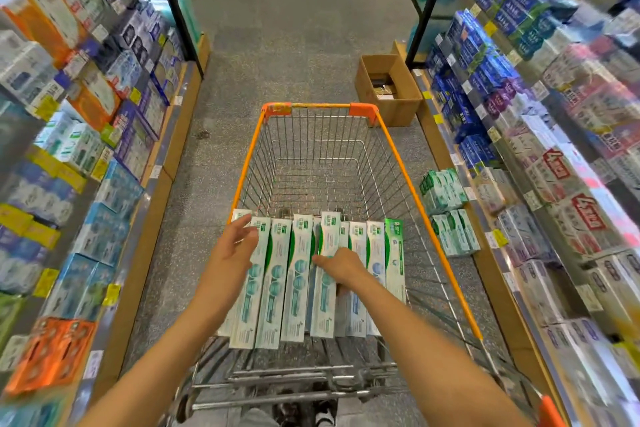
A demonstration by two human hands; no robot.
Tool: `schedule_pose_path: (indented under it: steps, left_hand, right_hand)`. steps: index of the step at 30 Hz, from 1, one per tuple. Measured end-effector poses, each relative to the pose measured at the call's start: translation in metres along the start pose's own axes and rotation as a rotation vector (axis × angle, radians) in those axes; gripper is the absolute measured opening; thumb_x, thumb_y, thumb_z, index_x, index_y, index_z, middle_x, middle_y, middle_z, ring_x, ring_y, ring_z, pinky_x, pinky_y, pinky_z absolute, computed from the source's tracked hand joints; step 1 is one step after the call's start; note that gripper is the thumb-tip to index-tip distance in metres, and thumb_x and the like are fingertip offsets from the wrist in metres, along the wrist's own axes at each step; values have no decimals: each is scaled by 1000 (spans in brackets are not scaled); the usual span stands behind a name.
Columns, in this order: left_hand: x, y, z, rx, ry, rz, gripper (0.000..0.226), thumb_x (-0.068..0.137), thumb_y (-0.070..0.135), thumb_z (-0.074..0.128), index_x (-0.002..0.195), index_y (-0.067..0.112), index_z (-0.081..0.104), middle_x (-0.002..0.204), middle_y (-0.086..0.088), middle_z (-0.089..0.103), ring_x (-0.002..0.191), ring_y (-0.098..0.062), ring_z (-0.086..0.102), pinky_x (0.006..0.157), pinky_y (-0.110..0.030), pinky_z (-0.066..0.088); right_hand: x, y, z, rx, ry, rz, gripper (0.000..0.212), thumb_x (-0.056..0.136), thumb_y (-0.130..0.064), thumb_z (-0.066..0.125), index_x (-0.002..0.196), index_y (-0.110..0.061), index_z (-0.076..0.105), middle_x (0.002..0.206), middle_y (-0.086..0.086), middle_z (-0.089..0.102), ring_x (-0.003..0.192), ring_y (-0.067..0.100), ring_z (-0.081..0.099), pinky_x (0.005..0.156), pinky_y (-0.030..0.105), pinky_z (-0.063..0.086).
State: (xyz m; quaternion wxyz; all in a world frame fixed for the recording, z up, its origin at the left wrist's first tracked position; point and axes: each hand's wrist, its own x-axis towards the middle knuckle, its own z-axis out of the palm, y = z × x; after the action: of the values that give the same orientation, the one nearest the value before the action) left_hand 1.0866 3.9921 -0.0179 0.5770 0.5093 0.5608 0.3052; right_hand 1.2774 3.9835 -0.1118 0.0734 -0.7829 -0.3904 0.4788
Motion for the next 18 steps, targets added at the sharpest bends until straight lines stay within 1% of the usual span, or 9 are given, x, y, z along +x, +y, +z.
schedule_pose_path:
  steps: [4, 6, 9, 11, 13, 14, 15, 16, 18]
  left_hand:
    - [-4, -13, -13, -6, 47, -47, 35, 99, 22, 45, 134, 25, 45, 134, -1, 51, 120, -17, 50, 95, -38, 43]
    - [-6, -18, -15, 8, 44, -51, 32, 99, 22, 45, 130, 27, 46, 132, 0, 53, 118, -16, 51, 95, -39, 44]
    - [-6, -25, -11, 40, 24, -50, 29, 98, 20, 46, 124, 32, 46, 126, 2, 56, 116, -15, 52, 96, -39, 45]
    - [-6, -28, -6, 80, -3, -39, 29, 98, 20, 46, 124, 31, 46, 124, 3, 56, 116, -14, 52, 96, -39, 46]
    - [-7, -29, 1, 102, -24, -26, 28, 98, 21, 46, 124, 32, 47, 125, 3, 56, 116, -14, 52, 94, -38, 46]
    - [-8, -26, 5, 103, -28, -21, 28, 98, 21, 47, 124, 32, 48, 125, 3, 56, 116, -14, 53, 92, -37, 46]
    - [-9, -21, 11, 103, -29, -8, 28, 98, 22, 47, 124, 33, 48, 124, 4, 57, 116, -14, 53, 91, -36, 46]
    - [-10, -14, 17, 107, -34, 14, 27, 98, 23, 47, 123, 33, 48, 123, 4, 57, 116, -14, 53, 91, -35, 46]
    - [-12, 5, 35, 125, -57, 79, 25, 98, 25, 47, 121, 34, 49, 122, 5, 58, 116, -14, 53, 94, -38, 46]
  right_hand:
    - [2, -7, 8, -51, -15, -27, 50, 95, -44, 50, 58, -15, 33, 53, 2, 36, 45, 13, 36, 45, 24, 29]
    - [3, -10, 9, -111, -41, -41, 53, 95, -48, 47, 55, -15, 34, 52, 3, 36, 44, 14, 37, 47, 24, 30]
    - [2, -11, 8, -237, -89, -20, 56, 95, -55, 38, 58, -13, 36, 56, 6, 40, 48, 17, 41, 60, 27, 42]
    - [-1, -11, 5, -316, -135, -39, 47, 98, -51, 32, 62, -21, 34, 59, 7, 38, 55, 22, 47, 70, 32, 46]
    - [-7, -6, 0, -353, -165, -80, 37, 101, -43, 32, 68, -28, 39, 65, 8, 43, 65, 25, 55, 69, 34, 46]
    - [-12, -4, -5, -357, -150, -93, 34, 101, -43, 33, 76, -26, 50, 70, 11, 49, 65, 26, 57, 67, 32, 45]
    - [-17, -3, -12, -363, -111, -118, 41, 100, -46, 33, 88, -17, 58, 73, 12, 53, 61, 24, 54, 63, 31, 43]
    - [-24, -2, -23, -334, -35, -144, 51, 97, -52, 34, 93, -9, 59, 73, 11, 54, 59, 24, 51, 59, 31, 41]
    - [-41, -2, -53, -240, 153, -200, 61, 91, -63, 37, 90, -3, 52, 75, 10, 54, 70, 27, 55, 54, 32, 37]
